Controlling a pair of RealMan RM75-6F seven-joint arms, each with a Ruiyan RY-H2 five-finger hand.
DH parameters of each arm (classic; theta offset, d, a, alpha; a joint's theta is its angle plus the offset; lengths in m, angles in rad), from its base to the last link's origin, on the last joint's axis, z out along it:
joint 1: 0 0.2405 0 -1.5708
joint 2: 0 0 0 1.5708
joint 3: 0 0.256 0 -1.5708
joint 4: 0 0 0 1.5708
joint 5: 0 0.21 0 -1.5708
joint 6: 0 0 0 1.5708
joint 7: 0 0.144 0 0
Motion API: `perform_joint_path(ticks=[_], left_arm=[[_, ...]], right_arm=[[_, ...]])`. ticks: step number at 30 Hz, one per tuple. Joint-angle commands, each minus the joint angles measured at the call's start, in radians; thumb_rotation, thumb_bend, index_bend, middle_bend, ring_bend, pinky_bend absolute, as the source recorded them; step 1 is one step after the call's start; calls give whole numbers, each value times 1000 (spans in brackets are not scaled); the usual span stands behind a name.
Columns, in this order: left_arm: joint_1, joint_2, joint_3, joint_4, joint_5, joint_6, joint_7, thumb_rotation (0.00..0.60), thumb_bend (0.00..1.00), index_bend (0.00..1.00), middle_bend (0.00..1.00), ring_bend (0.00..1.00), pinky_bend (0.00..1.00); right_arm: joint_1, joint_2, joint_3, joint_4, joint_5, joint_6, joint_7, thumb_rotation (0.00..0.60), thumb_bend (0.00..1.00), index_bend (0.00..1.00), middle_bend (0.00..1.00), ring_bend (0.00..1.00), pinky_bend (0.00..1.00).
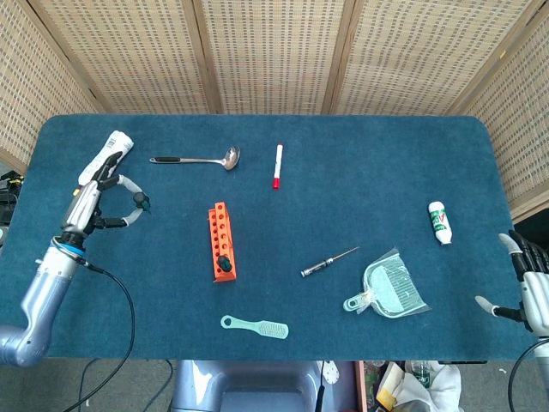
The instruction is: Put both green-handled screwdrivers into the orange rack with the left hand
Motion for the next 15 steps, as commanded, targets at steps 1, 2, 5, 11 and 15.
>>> perform_joint_path(ticks=[1,2,5,11,15], left_arm=[[16,52,-17,-60,55,33,-71,600,503,636,0,0,0],[15,55,-18,-69,55,34,-80,600,503,636,0,0,0],[7,61,-25,-101,55,34,-121,600,503,636,0,0,0],[-26,35,-39,-136,43,23,-172,600,503,637,0,0,0],[-58,4,-44,-136,12,-13,-193,600,512,641,0,0,0]], right_arm=[[0,1,0,1,0,0,2,600,0,0,0,0,0],[0,1,1,1,1,0,3,600,0,0,0,0,0],[0,1,1,2,2,-1,4,600,0,0,0,0,0],[0,3,1,2,2,-2,8,600,0,0,0,0,0],[1,3,3,4,6,-5,12,600,0,0,0,0,0]])
